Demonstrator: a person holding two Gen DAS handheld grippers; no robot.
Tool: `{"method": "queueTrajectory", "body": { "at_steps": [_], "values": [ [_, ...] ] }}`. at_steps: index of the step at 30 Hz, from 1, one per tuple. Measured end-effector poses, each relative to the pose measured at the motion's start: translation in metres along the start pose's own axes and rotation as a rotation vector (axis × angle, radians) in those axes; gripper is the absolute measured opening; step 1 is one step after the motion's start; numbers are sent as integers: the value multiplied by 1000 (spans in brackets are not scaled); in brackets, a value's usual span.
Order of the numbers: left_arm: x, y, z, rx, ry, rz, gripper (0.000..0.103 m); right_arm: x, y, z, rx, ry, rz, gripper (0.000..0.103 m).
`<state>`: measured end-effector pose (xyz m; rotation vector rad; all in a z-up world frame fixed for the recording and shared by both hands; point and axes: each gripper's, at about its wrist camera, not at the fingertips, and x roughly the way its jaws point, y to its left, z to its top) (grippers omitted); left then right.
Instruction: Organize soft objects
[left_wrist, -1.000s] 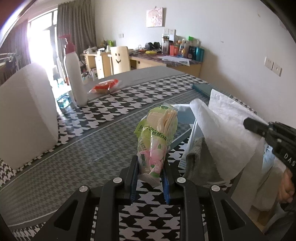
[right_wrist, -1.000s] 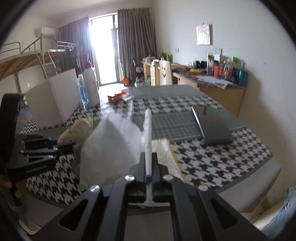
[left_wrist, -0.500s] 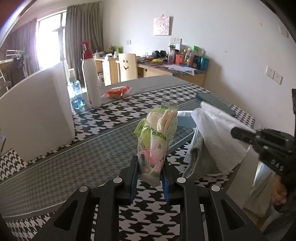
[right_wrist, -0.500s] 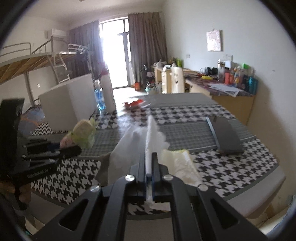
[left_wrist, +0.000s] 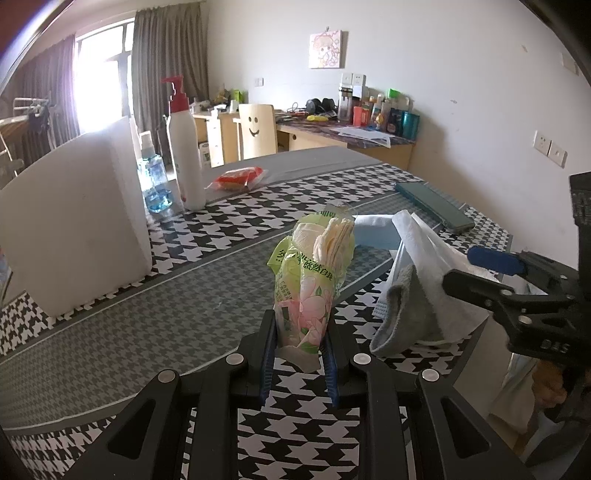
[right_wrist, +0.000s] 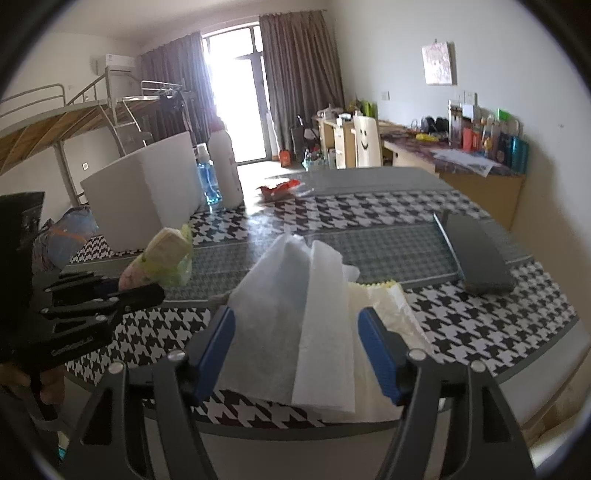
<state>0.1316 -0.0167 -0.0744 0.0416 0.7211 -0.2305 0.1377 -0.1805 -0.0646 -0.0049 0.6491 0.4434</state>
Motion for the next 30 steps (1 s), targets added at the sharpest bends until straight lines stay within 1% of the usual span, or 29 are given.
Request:
{"method": "queueTrajectory", "body": {
  "at_steps": [4, 5, 6, 7, 9, 11, 13, 15, 16, 21, 23, 25, 26, 27, 29, 30],
  "values": [
    [1, 0, 0, 4, -2, -1, 24, 11, -6, -1, 25, 36, -9, 72],
    [1, 0, 0, 5, -2, -4, 24, 14, -8, -1, 39, 46, -4, 66],
    [2, -1, 0, 7, -1, -6, 24, 16, -10, -2, 49, 60, 1, 57],
    [2, -1, 0, 9, 0, -7, 24, 16, -12, -4, 61, 69, 9, 53],
    [3, -2, -1, 13, 0, -8, 24, 17, -16, -7, 80, 88, 17, 35],
    [4, -2, 0, 15, 0, -10, 24, 12, -19, -8, 86, 83, 16, 31],
    [7, -1, 0, 13, 3, -8, 24, 5, -22, -8, 96, 67, 13, 22],
    [7, -1, 0, 12, 3, -10, 24, 1, -25, -7, 90, 57, -11, 9],
    [7, -2, 0, 15, 3, -12, 24, 2, -26, -7, 87, 60, -39, 7],
    [5, -3, 0, 17, -1, -14, 24, 1, -36, -8, 89, 62, -125, 7],
    [5, -2, 0, 15, -2, -15, 24, 1, -35, -9, 78, 66, -125, 7],
    [4, -1, 0, 15, -3, -16, 24, 3, -31, -10, 51, 77, -118, 12],
    [4, -1, 0, 16, -4, -15, 24, 4, -26, -11, 28, 84, -120, 24],
    [3, -1, 0, 16, -5, -14, 24, 5, -23, -12, 16, 84, -122, 42],
    [3, -1, -1, 16, -5, -14, 24, 5, -20, -14, 7, 71, -129, 56],
    [3, -1, -1, 16, -6, -12, 24, 6, -18, -14, -1, 70, -133, 56]
  ]
}}
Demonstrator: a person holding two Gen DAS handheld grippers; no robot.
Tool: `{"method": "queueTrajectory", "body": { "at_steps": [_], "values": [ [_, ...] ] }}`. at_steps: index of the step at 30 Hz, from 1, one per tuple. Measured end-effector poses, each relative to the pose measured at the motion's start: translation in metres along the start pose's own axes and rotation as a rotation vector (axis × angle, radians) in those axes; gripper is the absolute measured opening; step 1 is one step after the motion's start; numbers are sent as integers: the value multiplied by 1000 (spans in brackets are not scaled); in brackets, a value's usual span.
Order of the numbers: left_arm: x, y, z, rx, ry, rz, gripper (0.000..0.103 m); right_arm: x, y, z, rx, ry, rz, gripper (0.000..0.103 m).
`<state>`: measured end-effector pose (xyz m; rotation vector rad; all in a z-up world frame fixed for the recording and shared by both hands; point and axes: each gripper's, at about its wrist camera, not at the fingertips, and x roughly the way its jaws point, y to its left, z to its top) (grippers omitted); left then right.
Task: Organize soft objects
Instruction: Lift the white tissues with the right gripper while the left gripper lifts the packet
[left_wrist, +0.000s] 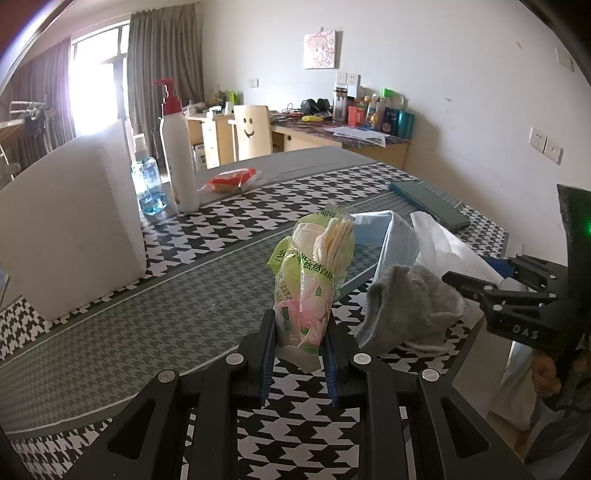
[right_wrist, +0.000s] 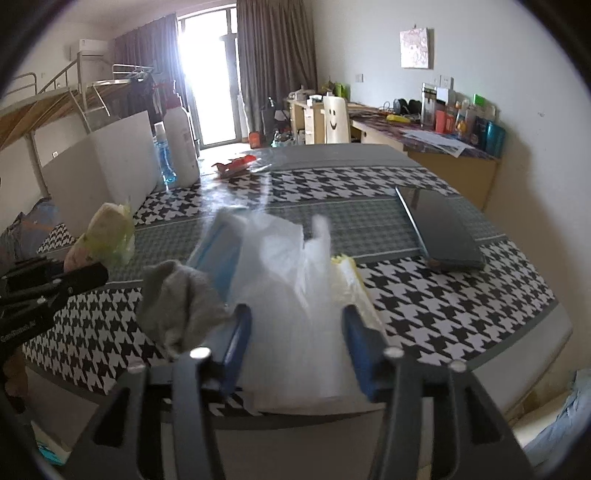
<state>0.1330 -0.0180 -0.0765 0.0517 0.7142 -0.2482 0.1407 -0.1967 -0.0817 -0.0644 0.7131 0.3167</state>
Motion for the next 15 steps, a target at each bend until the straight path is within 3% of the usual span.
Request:
{"method": "queueTrajectory", "body": {
  "at_steps": [4, 6, 9, 15],
  "values": [
    [-3, 1, -1, -6, -5, 4, 24, 9, 6, -1, -27, 31, -20, 53],
    [-3, 3, -1, -8, -3, 8, 24, 17, 8, -2, -46, 60, -30, 32],
    [-4, 4, -1, -11, -4, 8, 24, 18, 8, -1, -55, 63, -65, 11],
    [-15, 6, 1, -20, -25, 11, 24, -1, 6, 10, -36, 17, -43, 10]
  ]
}}
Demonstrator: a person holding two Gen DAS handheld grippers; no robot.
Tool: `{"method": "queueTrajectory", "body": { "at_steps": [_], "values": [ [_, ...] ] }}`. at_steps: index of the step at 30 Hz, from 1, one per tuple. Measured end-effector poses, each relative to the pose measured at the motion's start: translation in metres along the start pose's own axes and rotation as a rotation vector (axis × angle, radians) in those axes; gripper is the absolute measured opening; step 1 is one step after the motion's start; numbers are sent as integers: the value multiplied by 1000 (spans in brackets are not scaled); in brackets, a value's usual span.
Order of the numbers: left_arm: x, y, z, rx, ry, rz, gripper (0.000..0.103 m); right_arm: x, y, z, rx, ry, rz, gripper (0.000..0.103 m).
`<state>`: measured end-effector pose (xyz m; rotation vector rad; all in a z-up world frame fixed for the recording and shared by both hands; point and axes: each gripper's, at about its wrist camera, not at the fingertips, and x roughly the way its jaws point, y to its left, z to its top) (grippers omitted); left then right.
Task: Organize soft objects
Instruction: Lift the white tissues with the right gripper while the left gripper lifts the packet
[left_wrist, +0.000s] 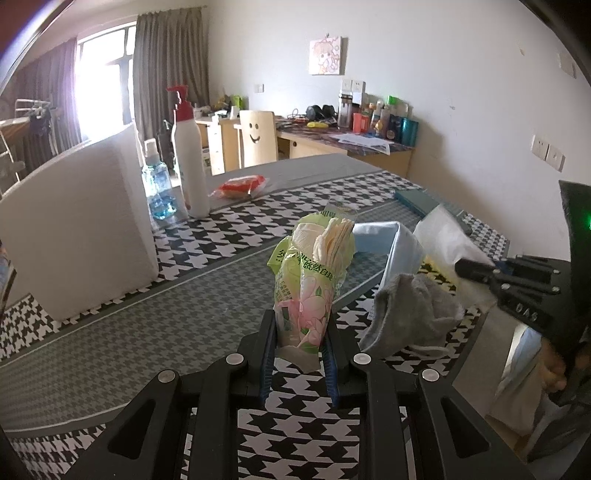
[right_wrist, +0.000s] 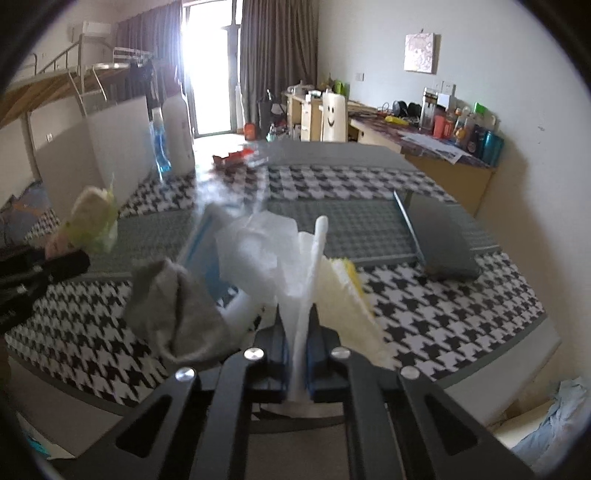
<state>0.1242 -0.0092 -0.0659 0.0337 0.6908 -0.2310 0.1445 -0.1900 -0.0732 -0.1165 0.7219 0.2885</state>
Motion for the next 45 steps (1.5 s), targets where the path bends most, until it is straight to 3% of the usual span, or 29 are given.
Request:
{"method": "queueTrajectory", "body": {
  "at_steps": [18, 29, 41, 45],
  "values": [
    [-39, 9, 20, -17, -104, 42, 24, -47, -1, 37, 60, -132, 85, 10],
    [-40, 20, 14, -35, -86, 56, 24, -22, 33, 37, 0, -86, 177, 10],
    [-41, 23, 11, -32, -81, 57, 24, -15, 50, 38, -64, -82, 143, 11],
    [-41, 23, 11, -32, -80, 55, 24, -16, 54, 37, -73, -87, 145, 18]
  ]
}}
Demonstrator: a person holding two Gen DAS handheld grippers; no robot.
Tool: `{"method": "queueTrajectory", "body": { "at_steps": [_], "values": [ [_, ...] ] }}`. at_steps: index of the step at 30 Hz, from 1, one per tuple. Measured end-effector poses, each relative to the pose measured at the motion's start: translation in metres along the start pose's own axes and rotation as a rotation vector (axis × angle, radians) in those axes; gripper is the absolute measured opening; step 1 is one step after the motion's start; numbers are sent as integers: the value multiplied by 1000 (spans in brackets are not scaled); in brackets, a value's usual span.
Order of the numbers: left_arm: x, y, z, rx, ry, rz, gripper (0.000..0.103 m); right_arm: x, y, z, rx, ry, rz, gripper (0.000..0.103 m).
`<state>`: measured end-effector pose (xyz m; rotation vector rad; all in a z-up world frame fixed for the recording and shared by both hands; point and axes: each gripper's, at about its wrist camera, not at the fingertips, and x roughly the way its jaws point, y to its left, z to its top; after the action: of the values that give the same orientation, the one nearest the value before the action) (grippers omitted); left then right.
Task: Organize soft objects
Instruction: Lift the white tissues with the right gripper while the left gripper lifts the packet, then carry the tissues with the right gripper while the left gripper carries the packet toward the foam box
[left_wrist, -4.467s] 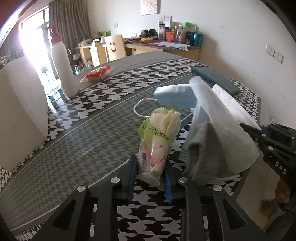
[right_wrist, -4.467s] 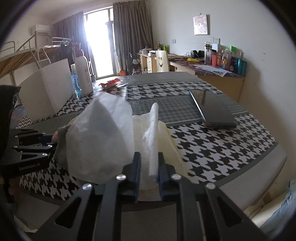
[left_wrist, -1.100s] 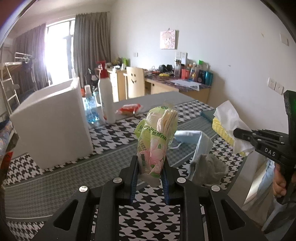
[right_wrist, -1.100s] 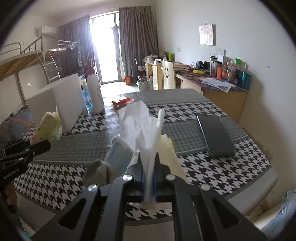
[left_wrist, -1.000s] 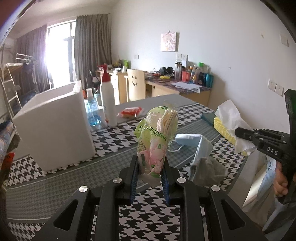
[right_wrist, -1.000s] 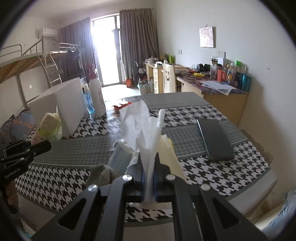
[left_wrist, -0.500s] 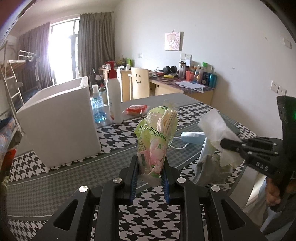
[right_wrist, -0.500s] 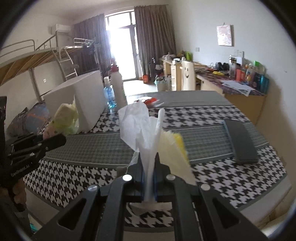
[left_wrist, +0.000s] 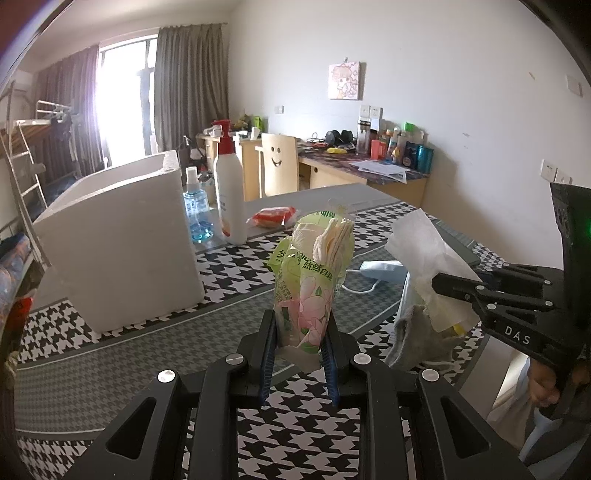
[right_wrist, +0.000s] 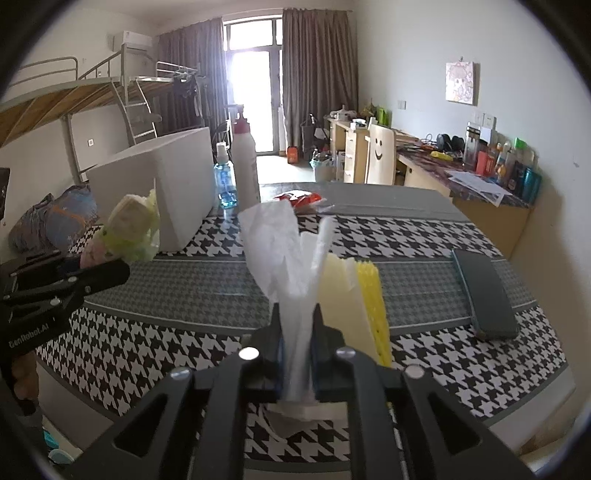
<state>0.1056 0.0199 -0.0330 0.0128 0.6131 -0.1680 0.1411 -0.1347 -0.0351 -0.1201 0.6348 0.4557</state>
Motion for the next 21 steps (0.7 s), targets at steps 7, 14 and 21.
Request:
{"method": "queueTrajectory", "body": {
  "at_steps": [7, 14, 21],
  "values": [
    [1, 1, -1, -1, 7, 6, 24, 1, 0, 2, 15, 0, 3, 18],
    [-7, 4, 1, -9, -16, 9, 24, -21, -3, 18, 22, -86, 23, 7],
    [-19, 14, 6, -25, -51, 24, 24, -27, 0, 27, 26, -113, 34, 7]
  ]
}}
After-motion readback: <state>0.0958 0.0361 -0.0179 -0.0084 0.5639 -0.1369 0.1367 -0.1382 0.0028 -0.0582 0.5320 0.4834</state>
